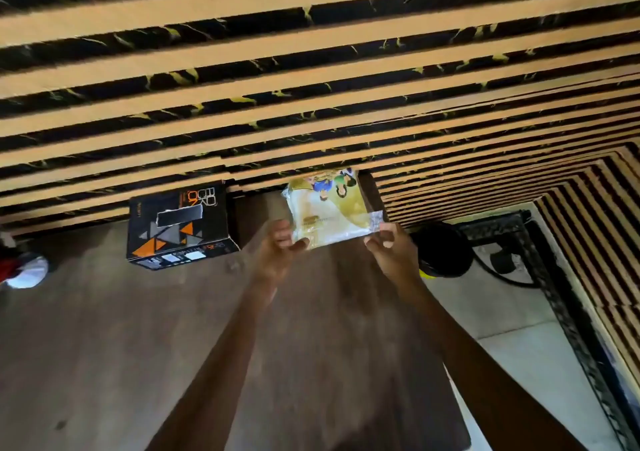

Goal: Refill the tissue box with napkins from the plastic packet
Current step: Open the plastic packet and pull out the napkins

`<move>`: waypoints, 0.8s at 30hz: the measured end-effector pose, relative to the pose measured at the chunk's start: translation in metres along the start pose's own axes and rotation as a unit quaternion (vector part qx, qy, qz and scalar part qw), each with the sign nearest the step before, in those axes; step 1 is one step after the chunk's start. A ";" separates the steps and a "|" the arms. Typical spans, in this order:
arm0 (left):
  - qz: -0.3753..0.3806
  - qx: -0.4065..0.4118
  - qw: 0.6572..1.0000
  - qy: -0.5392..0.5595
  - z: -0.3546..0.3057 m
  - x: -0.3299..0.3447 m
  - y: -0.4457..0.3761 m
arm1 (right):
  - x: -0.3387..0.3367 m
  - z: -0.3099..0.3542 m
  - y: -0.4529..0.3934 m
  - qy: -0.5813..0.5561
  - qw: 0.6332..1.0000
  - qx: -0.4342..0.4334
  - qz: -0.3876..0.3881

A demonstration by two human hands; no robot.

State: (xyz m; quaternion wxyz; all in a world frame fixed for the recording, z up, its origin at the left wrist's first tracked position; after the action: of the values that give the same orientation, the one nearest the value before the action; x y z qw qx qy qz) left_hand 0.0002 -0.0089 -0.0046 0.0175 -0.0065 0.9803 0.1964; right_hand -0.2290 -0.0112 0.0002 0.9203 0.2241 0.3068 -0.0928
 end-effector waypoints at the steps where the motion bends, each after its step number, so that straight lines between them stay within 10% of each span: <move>1: -0.020 -0.027 0.999 -0.012 0.000 0.004 -0.011 | 0.005 -0.003 -0.020 0.005 1.000 -0.002 -0.016; 6: -0.149 -0.104 0.983 -0.009 0.014 0.020 -0.048 | 0.024 -0.011 -0.081 0.062 0.997 0.053 0.012; 24: -0.114 -0.118 0.986 -0.030 0.058 0.019 0.074 | 0.009 -0.070 0.035 -0.006 0.995 0.087 0.053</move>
State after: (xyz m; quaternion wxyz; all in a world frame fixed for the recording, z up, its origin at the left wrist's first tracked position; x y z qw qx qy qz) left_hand -0.0189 0.0822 -0.0306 0.0683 -0.1139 0.9421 0.3078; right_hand -0.2481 0.0519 -0.0423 0.9028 0.3183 0.2801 -0.0717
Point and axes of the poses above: each hand's wrist, its own y-axis away from the middle knuckle, its own x-axis out of the palm, z = x × y, the point moved 1 cm from there along -y, towards the middle knuckle, and after that the axes turned 5 degrees about x, right-handed, at the moved point
